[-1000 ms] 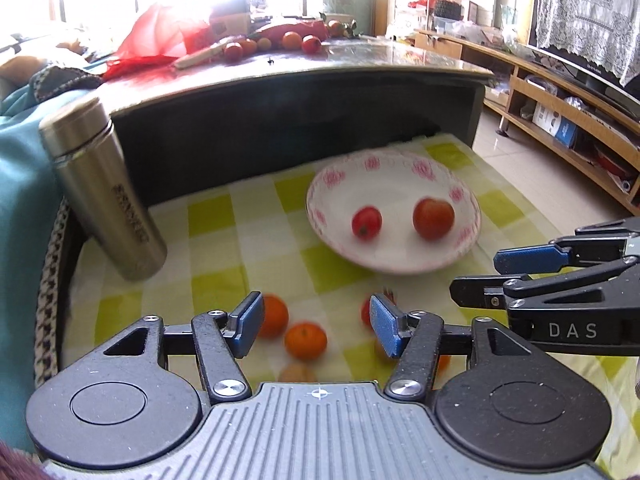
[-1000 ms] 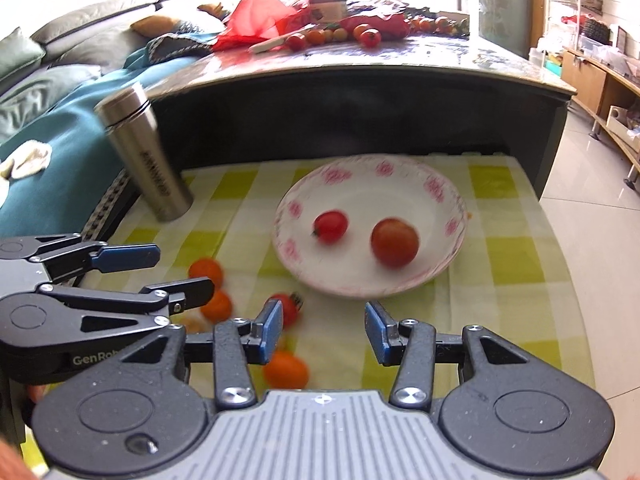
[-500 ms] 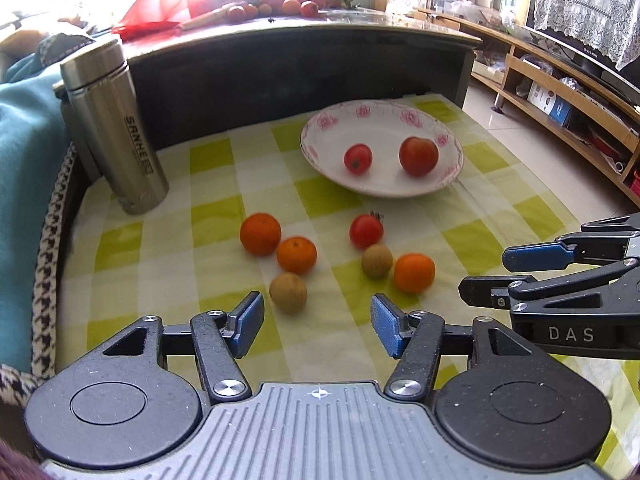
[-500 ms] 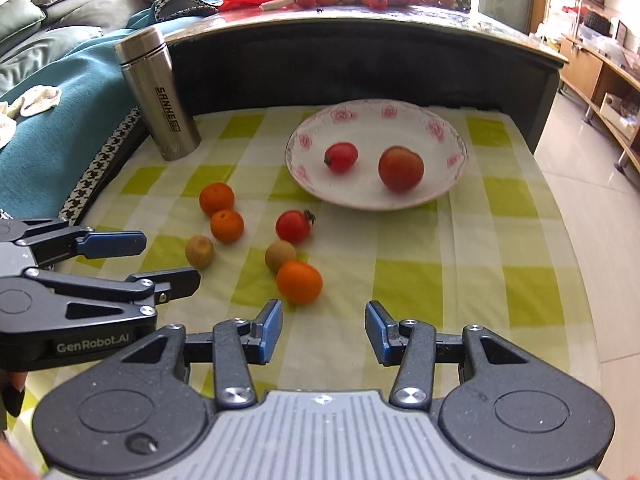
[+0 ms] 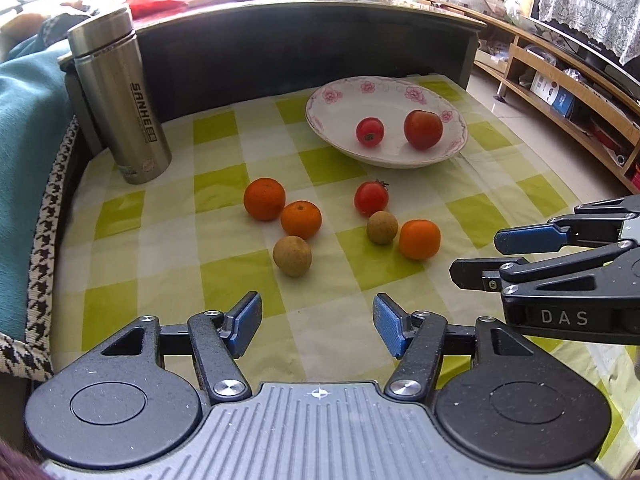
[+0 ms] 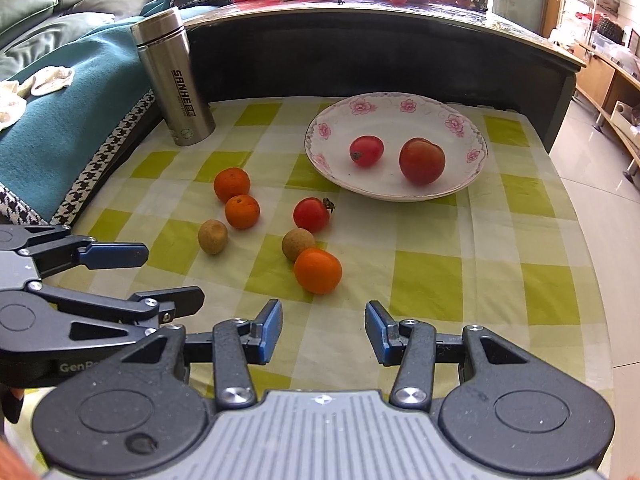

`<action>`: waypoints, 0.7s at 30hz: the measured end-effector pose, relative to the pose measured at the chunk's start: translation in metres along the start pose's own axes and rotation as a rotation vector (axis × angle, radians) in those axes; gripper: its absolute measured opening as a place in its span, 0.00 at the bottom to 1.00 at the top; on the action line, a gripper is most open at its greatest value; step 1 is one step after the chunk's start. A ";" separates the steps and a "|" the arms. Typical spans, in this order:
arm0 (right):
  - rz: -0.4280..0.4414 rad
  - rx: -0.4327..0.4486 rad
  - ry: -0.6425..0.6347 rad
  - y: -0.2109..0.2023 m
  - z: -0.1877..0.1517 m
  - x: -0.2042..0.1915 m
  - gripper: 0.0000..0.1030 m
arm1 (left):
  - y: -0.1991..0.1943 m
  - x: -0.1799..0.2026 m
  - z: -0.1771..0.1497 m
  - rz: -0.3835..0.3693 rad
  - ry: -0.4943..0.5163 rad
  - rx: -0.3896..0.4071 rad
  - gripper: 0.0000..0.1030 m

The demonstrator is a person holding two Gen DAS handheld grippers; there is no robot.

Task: Organize fruits
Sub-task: 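Withdraw both tools from the bowl back toward the loose fruit, then grasp an orange tangerine with the right tool while the left tool grasps a brown round fruit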

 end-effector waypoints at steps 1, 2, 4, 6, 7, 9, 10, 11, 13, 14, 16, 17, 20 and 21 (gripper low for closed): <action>0.000 0.000 0.001 0.002 0.002 0.001 0.48 | 0.001 -0.001 0.001 -0.001 -0.002 0.000 0.67; 0.000 0.000 0.003 0.004 0.004 0.001 0.48 | 0.002 -0.001 0.001 -0.002 -0.004 0.000 0.67; 0.001 0.001 0.008 0.009 0.008 0.003 0.48 | 0.004 -0.002 0.002 0.000 -0.002 0.000 0.67; 0.006 0.002 0.002 0.014 0.012 0.004 0.49 | 0.006 -0.004 0.003 0.006 0.004 0.002 0.68; 0.008 0.002 -0.003 0.016 0.014 0.004 0.49 | 0.008 -0.004 0.004 0.007 0.007 0.002 0.68; 0.009 0.000 -0.013 0.022 0.019 0.003 0.49 | 0.012 -0.006 0.006 0.006 0.011 0.004 0.68; 0.010 -0.002 -0.017 0.026 0.021 0.003 0.49 | 0.014 -0.007 0.008 0.003 0.013 0.004 0.68; 0.011 -0.005 -0.019 0.030 0.023 0.003 0.49 | 0.017 -0.008 0.009 0.001 0.015 0.005 0.68; 0.014 -0.016 -0.020 0.037 0.026 0.003 0.49 | 0.021 -0.009 0.012 -0.001 0.020 0.007 0.68; 0.027 -0.017 -0.020 0.039 0.027 0.003 0.49 | 0.024 -0.010 0.014 -0.003 0.021 0.009 0.69; 0.038 -0.022 -0.024 0.042 0.029 0.001 0.49 | 0.029 -0.011 0.018 -0.011 0.024 0.015 0.68; 0.036 -0.021 -0.029 0.043 0.029 0.001 0.49 | 0.032 -0.012 0.019 -0.010 0.027 0.018 0.69; 0.027 -0.031 -0.022 0.048 0.028 0.004 0.48 | 0.038 -0.011 0.022 -0.025 0.033 0.027 0.68; 0.030 -0.035 -0.018 0.049 0.028 0.006 0.46 | 0.040 -0.011 0.023 -0.022 0.040 0.030 0.68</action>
Point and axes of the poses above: each gripper's, at about its wrist camera, not at the fingertips, and y roughly the way its jaws point, x to its right, z to its top, the point moved 7 cm from there along y, roughly the way its jaws point, and after that the axes turned 11 degrees about -x, right-handed, at the moved point
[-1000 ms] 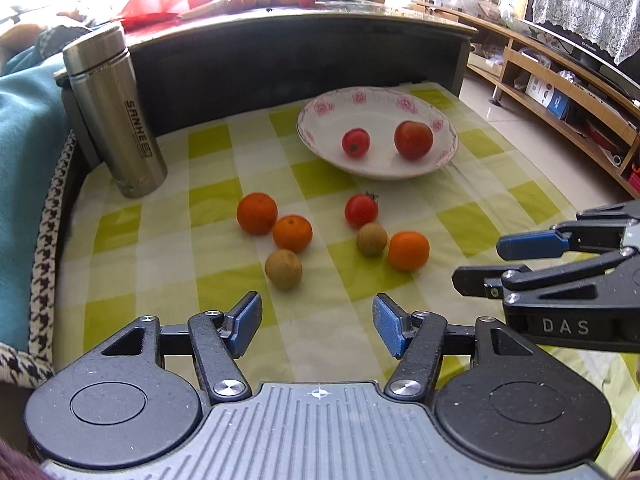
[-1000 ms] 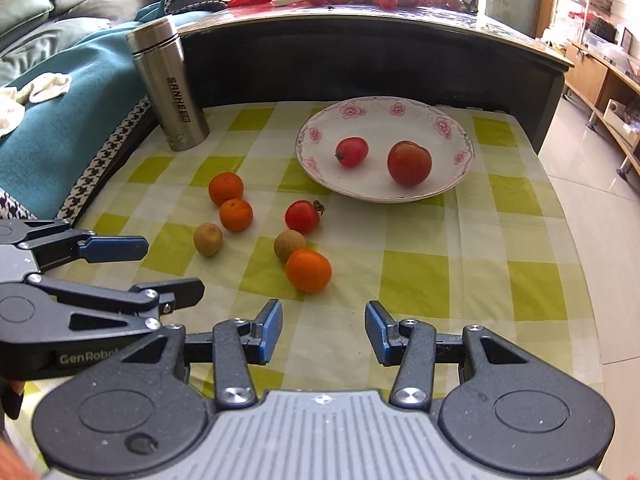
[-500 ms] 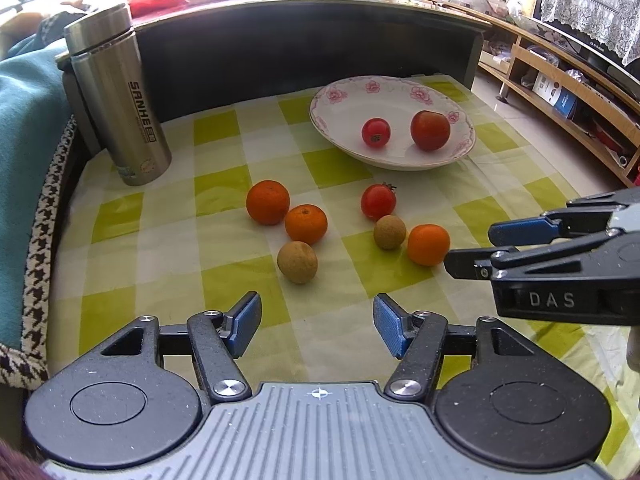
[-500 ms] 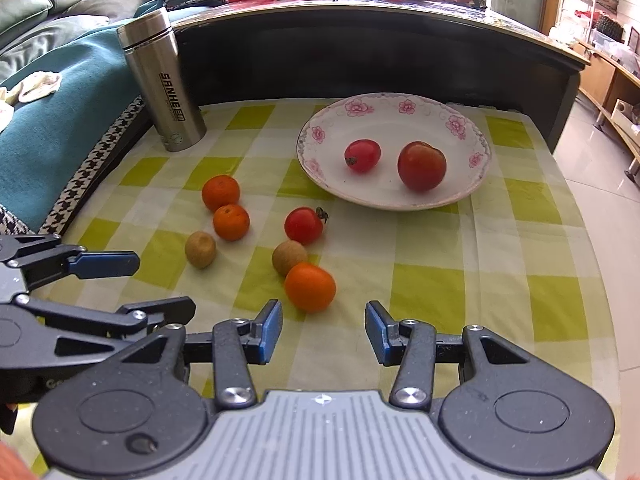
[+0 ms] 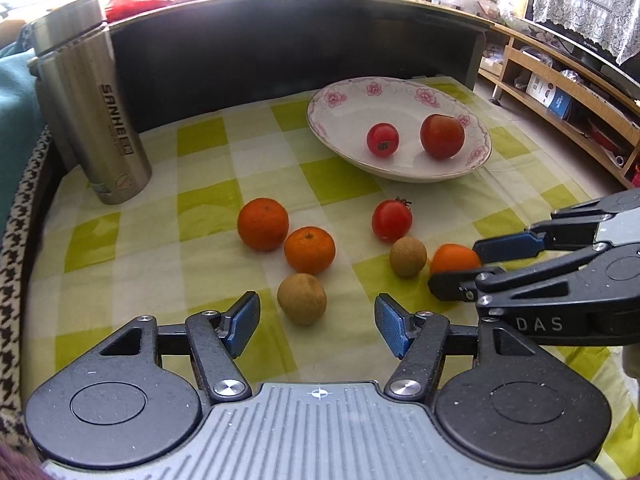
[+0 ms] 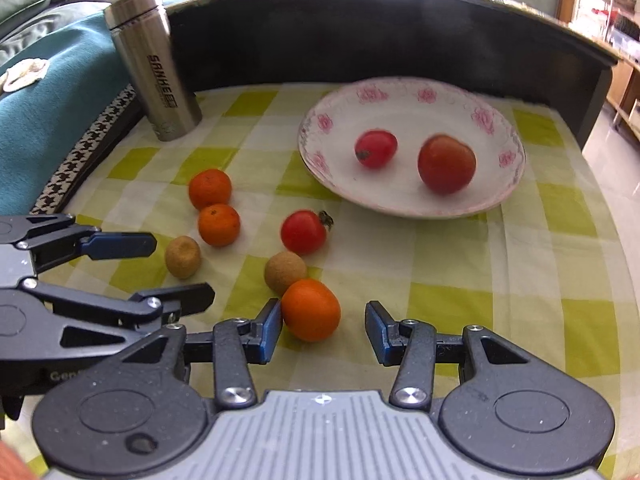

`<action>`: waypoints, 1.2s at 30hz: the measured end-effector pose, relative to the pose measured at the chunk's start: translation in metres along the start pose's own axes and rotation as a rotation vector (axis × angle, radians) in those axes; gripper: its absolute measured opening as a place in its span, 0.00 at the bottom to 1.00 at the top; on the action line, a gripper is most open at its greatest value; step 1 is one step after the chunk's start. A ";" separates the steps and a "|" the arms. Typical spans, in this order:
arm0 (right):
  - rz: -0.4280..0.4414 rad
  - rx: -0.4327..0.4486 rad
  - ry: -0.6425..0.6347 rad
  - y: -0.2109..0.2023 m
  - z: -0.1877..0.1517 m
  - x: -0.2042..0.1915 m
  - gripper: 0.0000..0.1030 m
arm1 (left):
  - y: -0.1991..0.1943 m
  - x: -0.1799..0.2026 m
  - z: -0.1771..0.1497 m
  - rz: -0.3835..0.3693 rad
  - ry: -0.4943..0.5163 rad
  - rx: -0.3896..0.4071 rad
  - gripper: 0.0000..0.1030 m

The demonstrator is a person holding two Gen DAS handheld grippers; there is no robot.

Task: Organize fruits
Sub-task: 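Grasp an orange tangerine with the right tool while the left tool grasps a brown round fruit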

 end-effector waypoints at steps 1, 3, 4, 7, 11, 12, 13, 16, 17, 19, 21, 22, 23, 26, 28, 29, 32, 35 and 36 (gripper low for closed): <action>-0.001 0.005 -0.003 -0.001 0.000 0.000 0.46 | 0.003 0.000 0.000 0.008 0.007 -0.002 0.66; 0.000 0.002 -0.010 -0.001 -0.001 0.000 0.42 | 0.009 0.001 0.001 0.017 0.011 -0.011 0.64; 0.003 0.001 -0.009 -0.001 -0.002 0.000 0.42 | 0.011 0.001 0.001 0.015 0.006 -0.017 0.61; 0.014 -0.005 -0.006 -0.003 -0.004 0.001 0.39 | 0.011 0.001 0.003 0.013 0.005 -0.004 0.54; 0.014 -0.005 -0.002 -0.005 -0.004 0.001 0.38 | 0.011 -0.001 0.004 0.022 -0.013 -0.002 0.45; 0.012 -0.005 -0.002 -0.005 -0.004 0.000 0.38 | 0.010 -0.001 0.004 0.025 -0.015 -0.004 0.43; 0.012 -0.006 -0.003 -0.006 -0.004 0.000 0.38 | 0.010 -0.002 0.004 0.024 -0.017 -0.007 0.40; 0.009 -0.012 -0.002 -0.005 -0.005 0.000 0.38 | 0.008 -0.001 0.002 0.019 -0.014 -0.015 0.36; 0.008 -0.015 -0.004 -0.005 -0.006 -0.001 0.37 | 0.007 0.001 0.002 0.019 -0.008 -0.018 0.35; 0.003 -0.015 -0.013 -0.005 -0.008 -0.002 0.37 | 0.006 0.004 0.000 0.012 0.001 -0.023 0.35; 0.004 -0.017 -0.023 -0.005 -0.009 -0.003 0.36 | 0.004 0.008 -0.002 0.002 0.012 -0.027 0.35; 0.006 -0.017 -0.024 -0.006 -0.010 -0.004 0.35 | 0.003 0.009 -0.003 -0.001 0.018 -0.026 0.35; 0.007 -0.017 -0.027 -0.006 -0.010 -0.005 0.35 | 0.002 0.011 -0.004 -0.003 0.024 -0.026 0.35; 0.008 -0.017 -0.040 -0.007 -0.012 -0.007 0.33 | -0.001 0.013 -0.006 -0.017 0.030 -0.031 0.35; 0.003 -0.018 -0.053 -0.006 -0.013 -0.009 0.33 | -0.002 0.014 -0.008 -0.017 0.038 -0.034 0.35; 0.001 -0.024 -0.058 -0.005 -0.013 -0.009 0.33 | -0.001 0.015 -0.008 -0.014 0.042 -0.036 0.35; 0.005 -0.017 -0.054 -0.003 -0.013 -0.009 0.33 | 0.003 0.013 -0.008 -0.006 0.039 -0.044 0.37; 0.013 -0.010 -0.036 -0.003 -0.010 -0.007 0.34 | 0.003 0.013 -0.008 -0.015 0.031 -0.043 0.38; 0.021 -0.009 -0.030 -0.003 -0.010 -0.006 0.35 | 0.003 0.013 -0.008 -0.016 0.031 -0.043 0.38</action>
Point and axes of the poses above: each gripper's, at about its wrist camera, not at the fingertips, and y roughly the way its jaws point, x to its right, z to its top, the point moved 7 cm from there along y, roughly the way its jaws point, and after that the axes turned 11 degrees about -x, right-handed, at the moved point
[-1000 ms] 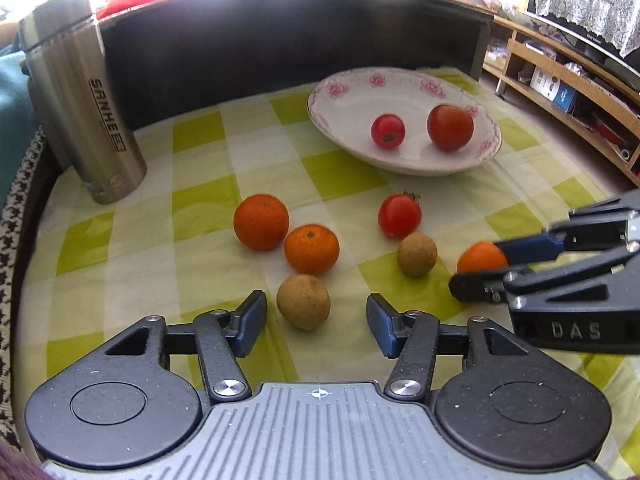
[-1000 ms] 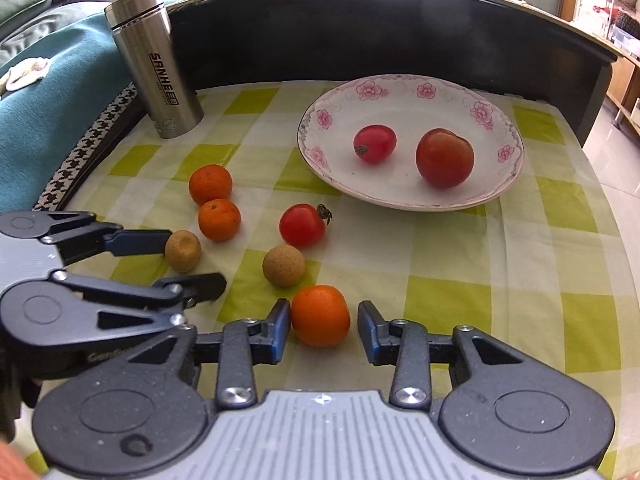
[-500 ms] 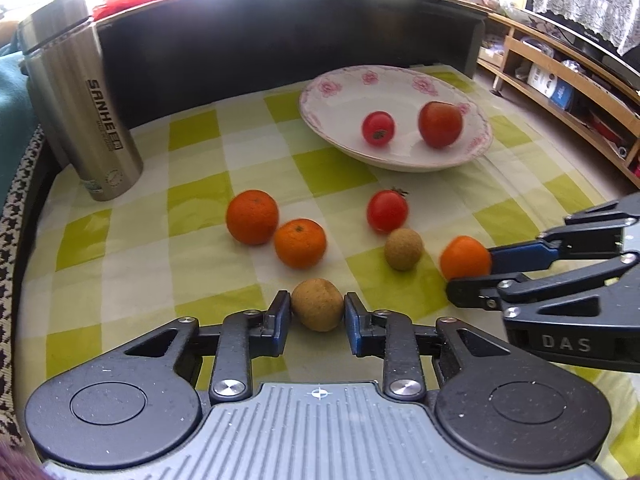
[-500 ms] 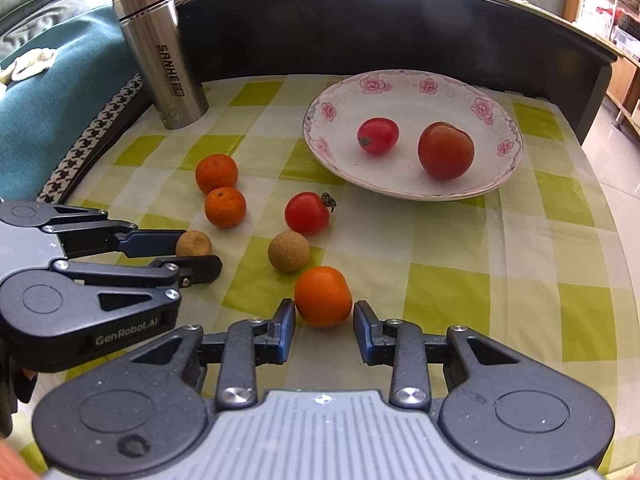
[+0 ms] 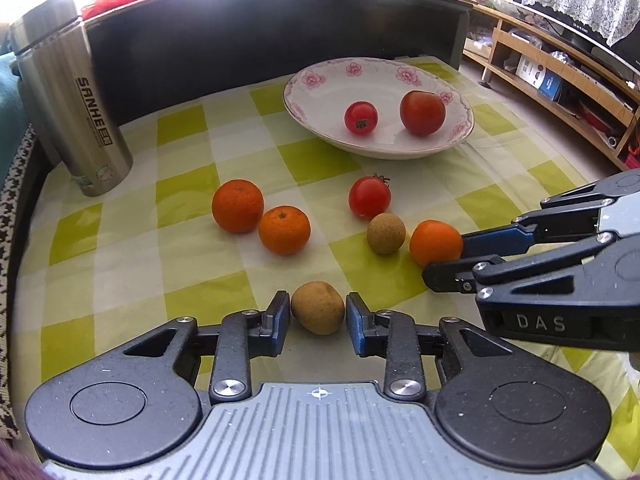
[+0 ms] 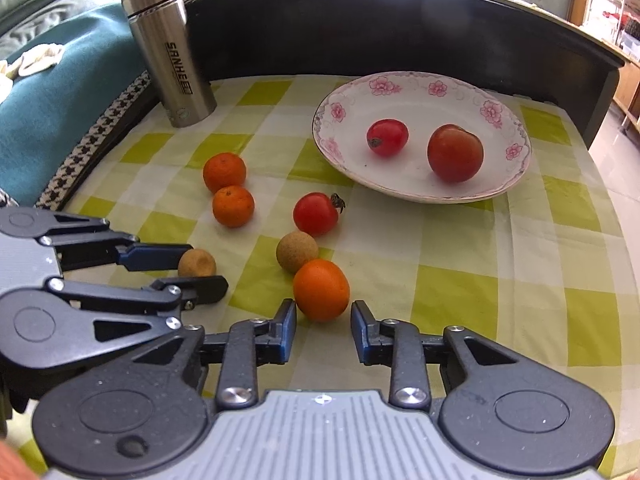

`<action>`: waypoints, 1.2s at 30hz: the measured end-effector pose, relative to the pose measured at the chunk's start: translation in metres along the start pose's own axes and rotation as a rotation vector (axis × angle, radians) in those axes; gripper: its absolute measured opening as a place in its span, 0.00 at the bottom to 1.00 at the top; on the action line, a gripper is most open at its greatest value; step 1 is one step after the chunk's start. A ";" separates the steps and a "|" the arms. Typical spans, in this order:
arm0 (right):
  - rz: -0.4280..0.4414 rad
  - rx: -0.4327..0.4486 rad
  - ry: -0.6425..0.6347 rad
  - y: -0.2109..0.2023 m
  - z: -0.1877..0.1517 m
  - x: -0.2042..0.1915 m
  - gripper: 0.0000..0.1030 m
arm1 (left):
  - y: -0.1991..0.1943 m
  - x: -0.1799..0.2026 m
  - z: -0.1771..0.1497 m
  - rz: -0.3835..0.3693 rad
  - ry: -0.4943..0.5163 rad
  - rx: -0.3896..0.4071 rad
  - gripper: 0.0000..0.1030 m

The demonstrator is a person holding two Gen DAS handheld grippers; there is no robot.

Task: Organize fruits
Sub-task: 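Grasp an orange tangerine with the right tool while the left tool grasps a brown round fruit, then carry the tangerine and brown fruit with both tools toward the white bowl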

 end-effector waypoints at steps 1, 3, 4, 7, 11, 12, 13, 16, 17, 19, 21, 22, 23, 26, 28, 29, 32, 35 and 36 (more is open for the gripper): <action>0.004 0.004 0.011 0.000 0.001 0.001 0.36 | 0.000 0.000 -0.001 0.001 0.003 0.001 0.38; 0.009 0.009 0.027 0.001 0.003 0.002 0.43 | 0.000 0.001 -0.001 0.003 0.008 0.003 0.38; 0.013 0.008 0.032 0.002 0.004 0.002 0.44 | 0.000 0.001 -0.001 -0.001 0.008 0.002 0.41; 0.004 0.016 0.036 0.004 0.009 0.003 0.45 | 0.000 0.002 -0.001 -0.005 0.008 0.001 0.43; -0.008 0.015 0.035 0.005 0.011 0.002 0.43 | 0.000 0.004 -0.001 0.002 0.018 0.002 0.44; -0.010 0.015 0.031 0.004 0.011 0.001 0.40 | 0.000 0.004 -0.001 0.000 0.014 0.000 0.43; -0.009 0.011 0.025 0.004 0.010 0.000 0.38 | 0.000 0.003 -0.001 -0.002 0.013 -0.003 0.42; -0.027 0.006 -0.002 0.003 0.007 -0.003 0.35 | 0.000 0.005 0.000 0.001 0.023 -0.008 0.36; -0.030 0.005 -0.005 0.003 0.007 -0.003 0.35 | -0.001 0.006 0.000 0.005 0.028 -0.009 0.36; -0.030 0.001 -0.009 0.002 0.006 -0.004 0.35 | -0.001 0.007 0.000 0.011 0.035 -0.012 0.36; -0.029 -0.003 -0.014 0.001 0.004 -0.005 0.35 | -0.001 0.008 0.001 0.013 0.037 -0.014 0.35; -0.033 -0.003 -0.020 0.000 0.004 -0.005 0.35 | -0.002 0.008 0.002 0.015 0.039 -0.011 0.35; -0.038 -0.001 -0.025 -0.001 0.003 -0.006 0.35 | -0.003 0.009 0.002 0.018 0.042 -0.009 0.35; -0.052 0.007 -0.031 -0.006 0.002 -0.006 0.35 | -0.006 0.010 0.005 0.025 0.046 -0.001 0.35; -0.057 0.013 -0.029 -0.009 0.002 -0.006 0.35 | -0.007 0.011 0.007 0.028 0.045 0.004 0.35; -0.061 0.018 -0.028 -0.011 0.003 -0.005 0.35 | -0.008 0.011 0.008 0.031 0.045 0.009 0.35; -0.079 0.036 -0.032 -0.018 0.005 -0.005 0.35 | -0.012 0.012 0.013 0.039 0.048 0.024 0.35; -0.090 0.051 -0.034 -0.023 0.006 -0.004 0.35 | -0.016 0.014 0.016 0.049 0.054 0.038 0.35; -0.094 0.055 -0.034 -0.024 0.007 -0.004 0.35 | -0.017 0.014 0.017 0.054 0.057 0.043 0.35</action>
Point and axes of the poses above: each gripper's, at about its wrist camera, not at the fingertips, and y roughly the way its jaws point, x to its right, z to its top, the point moved 7 cm from there along y, roughly the way its jaws point, and after that the axes turned 11 degrees about -x, right-handed, at the moved point
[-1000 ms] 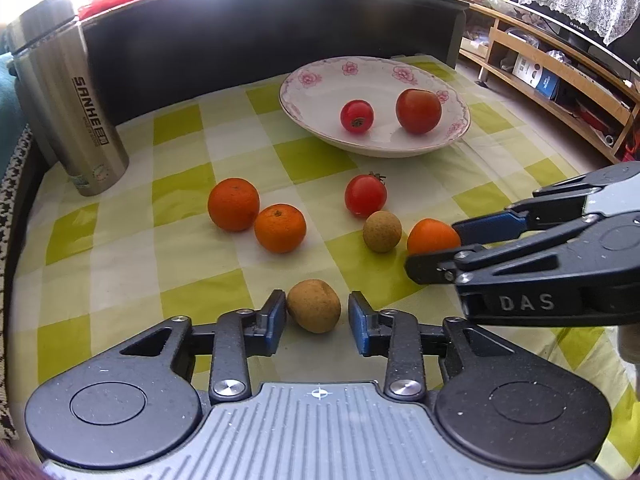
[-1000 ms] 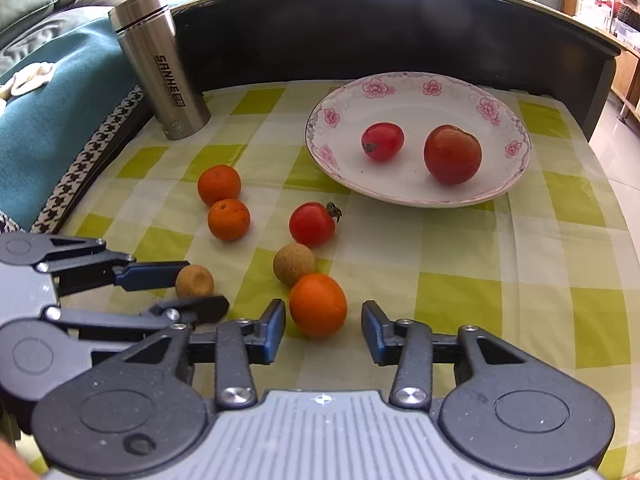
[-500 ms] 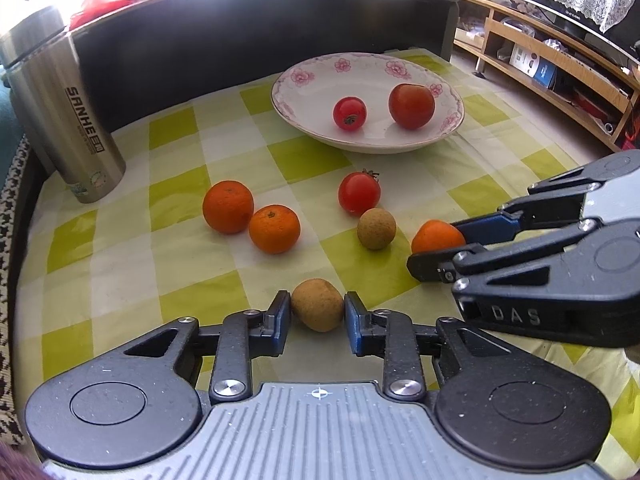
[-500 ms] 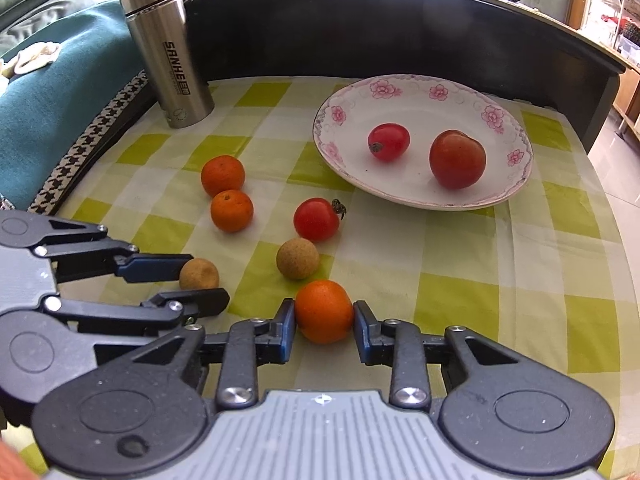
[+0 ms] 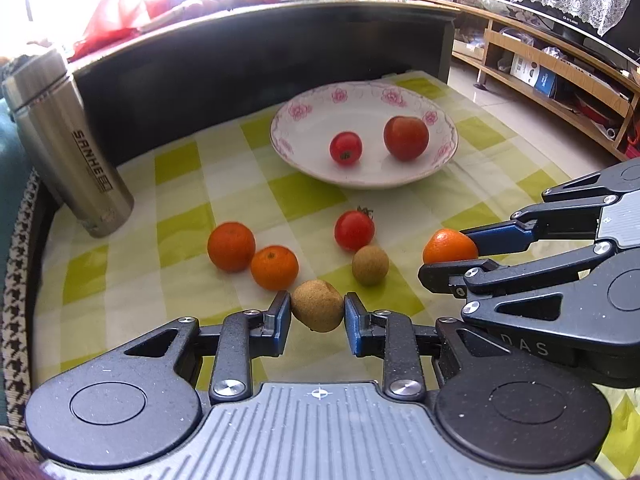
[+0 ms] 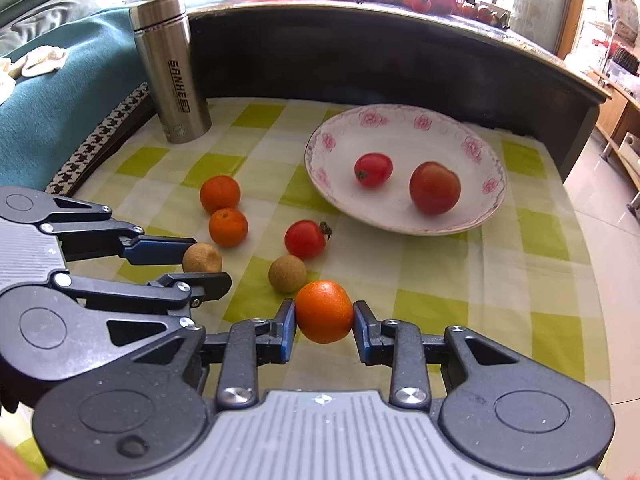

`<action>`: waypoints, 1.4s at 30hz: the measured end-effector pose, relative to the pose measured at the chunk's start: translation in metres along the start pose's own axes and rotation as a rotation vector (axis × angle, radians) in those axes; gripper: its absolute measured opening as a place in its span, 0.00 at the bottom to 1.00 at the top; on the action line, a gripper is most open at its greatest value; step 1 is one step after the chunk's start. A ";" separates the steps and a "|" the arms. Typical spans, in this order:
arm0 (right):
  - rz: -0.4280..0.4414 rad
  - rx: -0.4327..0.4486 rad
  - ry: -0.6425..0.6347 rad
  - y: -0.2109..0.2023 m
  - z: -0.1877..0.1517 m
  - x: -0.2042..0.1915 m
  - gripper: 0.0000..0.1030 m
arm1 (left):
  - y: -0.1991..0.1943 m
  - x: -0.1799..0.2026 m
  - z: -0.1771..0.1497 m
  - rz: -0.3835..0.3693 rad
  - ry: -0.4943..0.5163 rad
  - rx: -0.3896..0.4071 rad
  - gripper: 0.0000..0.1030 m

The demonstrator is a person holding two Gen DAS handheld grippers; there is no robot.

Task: Organize fruits
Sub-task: 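Carry the tangerine and brown fruit with both tools toward the white bowl, then lower both fruits into the bowl and open both tools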

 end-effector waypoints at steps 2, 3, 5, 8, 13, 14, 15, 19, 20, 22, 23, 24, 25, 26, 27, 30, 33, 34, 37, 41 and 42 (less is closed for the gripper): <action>-0.011 0.010 -0.002 -0.002 0.002 0.001 0.35 | -0.002 0.001 0.003 0.012 0.008 0.010 0.35; -0.016 0.015 -0.002 -0.003 0.004 0.001 0.35 | -0.003 0.001 0.005 0.016 0.009 0.014 0.35; -0.022 0.025 0.004 -0.005 0.007 0.002 0.35 | -0.005 0.000 0.008 0.020 0.007 0.023 0.35; -0.029 0.041 0.012 -0.009 0.011 0.004 0.35 | -0.008 0.000 0.014 0.025 0.009 0.038 0.35; -0.046 0.061 0.019 -0.013 0.018 0.009 0.35 | -0.011 0.001 0.024 0.040 0.020 0.057 0.34; -0.050 0.065 0.022 -0.013 0.020 0.010 0.35 | -0.011 0.001 0.026 0.041 0.022 0.060 0.34; -0.052 0.069 0.027 -0.014 0.022 0.011 0.35 | -0.011 0.001 0.028 0.043 0.024 0.064 0.34; -0.061 0.081 0.046 -0.014 0.028 0.019 0.35 | -0.009 0.003 0.040 0.054 0.044 0.082 0.34; -0.062 0.082 0.053 -0.014 0.031 0.022 0.35 | -0.008 0.004 0.044 0.058 0.049 0.086 0.34; -0.061 0.085 0.068 -0.013 0.036 0.028 0.35 | -0.007 0.005 0.052 0.060 0.052 0.096 0.34; -0.062 0.087 0.075 -0.012 0.039 0.031 0.35 | -0.005 0.005 0.056 0.060 0.054 0.101 0.34; -0.063 0.089 0.080 -0.012 0.042 0.034 0.35 | -0.004 0.005 0.060 0.061 0.056 0.105 0.34; -0.065 0.091 0.084 -0.010 0.044 0.037 0.35 | -0.003 0.006 0.063 0.062 0.059 0.108 0.33; -0.066 0.092 0.088 -0.009 0.046 0.040 0.35 | -0.001 0.007 0.066 0.062 0.063 0.111 0.33; -0.066 0.091 0.093 -0.008 0.049 0.043 0.35 | 0.001 0.007 0.069 0.062 0.066 0.113 0.33; -0.057 0.089 0.111 -0.002 0.054 0.051 0.35 | 0.007 0.008 0.077 0.061 0.075 0.116 0.33; -0.044 0.085 0.131 0.005 0.059 0.059 0.35 | 0.015 0.008 0.084 0.053 0.074 0.114 0.33; -0.043 0.084 0.136 0.006 0.060 0.061 0.35 | 0.017 0.008 0.086 0.050 0.071 0.113 0.34; -0.051 0.082 0.132 0.013 0.063 0.065 0.35 | 0.024 0.008 0.089 0.046 0.063 0.108 0.34; -0.058 0.072 0.130 0.023 0.067 0.070 0.35 | 0.035 0.008 0.094 0.050 0.067 0.095 0.34; -0.062 0.072 0.130 0.025 0.067 0.071 0.35 | 0.038 0.009 0.096 0.049 0.067 0.094 0.34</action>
Point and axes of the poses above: each gripper's, at about its wrist camera, not at the fingertips, and y roughly the way its jaws point, x to its right, z to its top, the point moved 7 cm from there along y, roughly the way its jaws point, and after that the axes turned 11 degrees about -x, right-handed, at the moved point
